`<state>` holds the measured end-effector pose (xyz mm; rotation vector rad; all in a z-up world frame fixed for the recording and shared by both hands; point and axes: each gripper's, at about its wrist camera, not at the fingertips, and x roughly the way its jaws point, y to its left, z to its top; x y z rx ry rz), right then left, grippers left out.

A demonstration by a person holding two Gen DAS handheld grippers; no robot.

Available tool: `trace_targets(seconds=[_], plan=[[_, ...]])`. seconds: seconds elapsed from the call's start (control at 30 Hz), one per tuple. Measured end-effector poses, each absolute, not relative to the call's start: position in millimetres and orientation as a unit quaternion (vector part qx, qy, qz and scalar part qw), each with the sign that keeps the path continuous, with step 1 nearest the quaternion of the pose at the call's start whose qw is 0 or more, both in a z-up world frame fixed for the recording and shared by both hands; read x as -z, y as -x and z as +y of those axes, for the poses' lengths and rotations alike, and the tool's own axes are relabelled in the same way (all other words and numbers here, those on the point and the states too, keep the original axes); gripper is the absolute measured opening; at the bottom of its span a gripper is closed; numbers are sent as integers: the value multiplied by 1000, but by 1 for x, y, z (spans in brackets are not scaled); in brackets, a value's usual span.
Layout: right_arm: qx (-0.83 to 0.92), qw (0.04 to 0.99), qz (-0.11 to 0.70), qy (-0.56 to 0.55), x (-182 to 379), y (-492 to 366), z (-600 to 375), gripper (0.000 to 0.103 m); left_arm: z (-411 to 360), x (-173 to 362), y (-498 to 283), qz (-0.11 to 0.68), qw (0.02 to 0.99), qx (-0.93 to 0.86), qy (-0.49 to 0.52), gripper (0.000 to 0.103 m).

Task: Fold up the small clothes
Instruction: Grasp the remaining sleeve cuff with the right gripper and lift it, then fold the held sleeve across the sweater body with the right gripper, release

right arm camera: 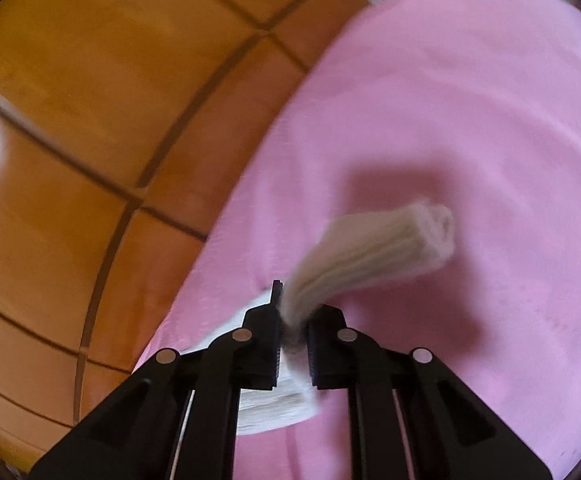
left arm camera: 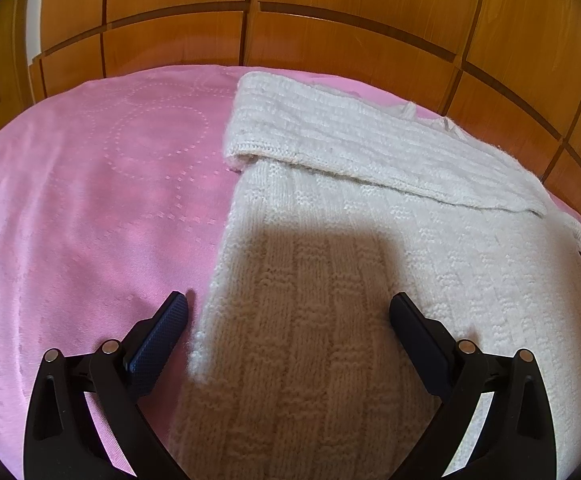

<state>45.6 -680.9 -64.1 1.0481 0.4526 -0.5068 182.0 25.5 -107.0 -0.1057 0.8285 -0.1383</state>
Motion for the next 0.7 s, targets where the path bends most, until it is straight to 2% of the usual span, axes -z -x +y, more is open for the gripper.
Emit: trace_targets(seconds=[0.23, 0.4, 0.5, 0.7], plan=[[198, 863, 239, -400, 8, -105, -613, 10, 29, 106, -180, 397, 913, 77, 63, 99], [155, 907, 261, -291, -27, -156, -526, 10, 30, 106, -179, 393, 913, 83, 72, 99], [113, 920, 273, -257, -34, -184, -473, 10, 32, 105, -179, 392, 913, 87, 76, 99], [28, 925, 314, -212, -15, -229, -364, 10, 34, 105, -179, 389, 913, 93, 84, 99]])
